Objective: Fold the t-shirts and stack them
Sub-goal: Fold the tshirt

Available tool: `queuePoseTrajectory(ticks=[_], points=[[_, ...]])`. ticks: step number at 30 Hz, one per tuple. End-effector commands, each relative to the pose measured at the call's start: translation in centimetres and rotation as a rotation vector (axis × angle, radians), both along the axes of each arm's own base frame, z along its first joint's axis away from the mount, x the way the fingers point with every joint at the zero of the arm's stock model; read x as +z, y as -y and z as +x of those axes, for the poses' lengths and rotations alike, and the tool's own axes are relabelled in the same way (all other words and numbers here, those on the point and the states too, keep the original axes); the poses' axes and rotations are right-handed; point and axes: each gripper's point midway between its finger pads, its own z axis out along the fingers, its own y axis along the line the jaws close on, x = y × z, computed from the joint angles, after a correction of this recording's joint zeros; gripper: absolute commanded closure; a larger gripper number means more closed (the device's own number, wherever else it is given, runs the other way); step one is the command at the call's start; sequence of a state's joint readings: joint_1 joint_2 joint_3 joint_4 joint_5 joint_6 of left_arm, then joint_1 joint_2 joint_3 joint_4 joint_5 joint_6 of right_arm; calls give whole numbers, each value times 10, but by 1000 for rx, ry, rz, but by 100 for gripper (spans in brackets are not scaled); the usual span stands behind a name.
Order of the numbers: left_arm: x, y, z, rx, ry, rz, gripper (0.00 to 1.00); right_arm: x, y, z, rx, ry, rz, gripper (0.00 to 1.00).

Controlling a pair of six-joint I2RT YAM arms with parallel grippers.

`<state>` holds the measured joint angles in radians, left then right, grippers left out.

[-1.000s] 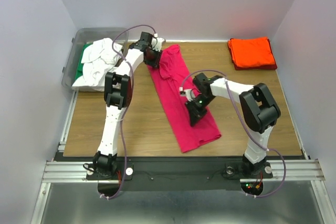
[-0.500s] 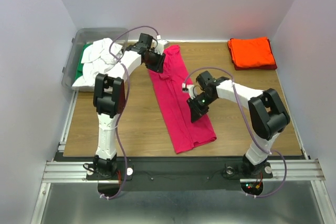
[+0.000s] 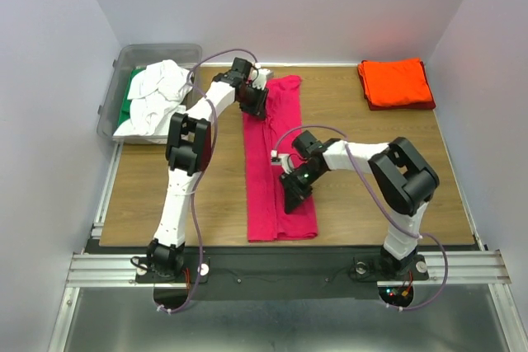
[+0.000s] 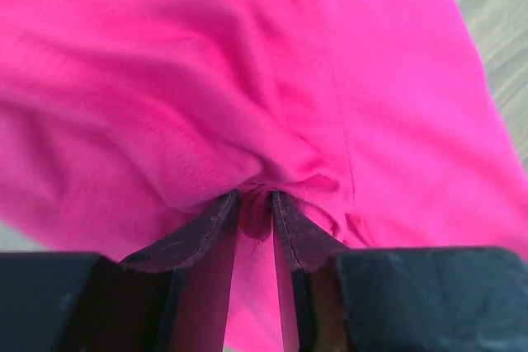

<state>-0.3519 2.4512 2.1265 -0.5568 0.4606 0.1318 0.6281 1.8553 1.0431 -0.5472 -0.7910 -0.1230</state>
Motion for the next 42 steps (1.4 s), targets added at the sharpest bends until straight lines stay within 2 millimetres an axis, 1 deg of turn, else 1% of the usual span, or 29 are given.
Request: queuePoseTrajectory(ticks=[1,2,4,5,6,7,8,9,11,12,14,16,18,21,22,23,24,25,27,28,29,32,34,35,36,37,38,39,42], points=[[-26,7,7,-30,-43,31,65,7,-33,-14,63,-86,107,73],[-14,12,15,-44,-8,13,65,14,-36,-10,62,-78,117,72],[-4,15,17,-65,23,-4,63,36,-44,9,57,5,155,71],[3,15,18,-69,39,-8,62,47,-43,24,29,47,170,71],[23,16,19,-72,76,-19,62,63,-43,38,4,97,191,71],[34,15,21,-69,103,-27,62,70,-39,53,-33,132,187,72],[35,12,15,-67,96,-22,62,87,-30,84,-100,183,202,72],[62,11,15,-63,143,-31,62,95,-24,99,-136,209,209,72],[70,4,10,-48,163,-30,62,101,-9,132,-222,263,174,72],[92,4,11,-42,214,-40,61,111,-1,156,-270,311,170,72],[94,2,3,-43,208,-41,60,100,12,185,-346,357,89,73],[100,3,-3,-65,210,-57,60,106,15,213,-390,411,64,74],[91,2,-9,-63,182,-55,59,86,21,245,-451,446,-20,76],[77,1,-13,-54,139,-54,59,77,21,268,-483,470,-54,78],[72,3,-15,-48,122,-65,59,82,19,279,-517,479,-53,78],[65,2,-18,-44,102,-65,59,77,18,284,-524,479,-58,79],[62,3,-19,-40,92,-73,59,65,17,289,-525,470,-72,79],[53,4,-22,-35,71,-85,60,63,18,298,-546,484,-88,79],[47,5,-23,-22,62,-90,61,52,20,306,-564,484,-117,80],[43,5,-22,-19,55,-93,61,36,22,309,-576,467,-145,81],[38,5,-23,-8,44,-91,63,33,25,316,-598,485,-172,82],[23,3,-24,9,15,-79,65,9,31,323,-616,477,-225,82],[9,1,-22,29,-7,-70,66,5,31,329,-627,486,-238,82],[9,1,-17,34,-2,-71,67,-7,35,333,-640,482,-264,82],[6,-2,-13,45,-5,-67,67,-9,37,337,-651,488,-273,83],[-5,-5,-10,61,-22,-55,67,-8,38,344,-662,500,-269,83],[0,-4,-2,64,-8,-66,68,-16,40,348,-665,498,-281,83],[-11,-7,1,76,-30,-60,68,-11,41,356,-676,517,-276,83],[-4,-8,18,86,-5,-68,68,-16,48,367,-697,532,-292,83]])
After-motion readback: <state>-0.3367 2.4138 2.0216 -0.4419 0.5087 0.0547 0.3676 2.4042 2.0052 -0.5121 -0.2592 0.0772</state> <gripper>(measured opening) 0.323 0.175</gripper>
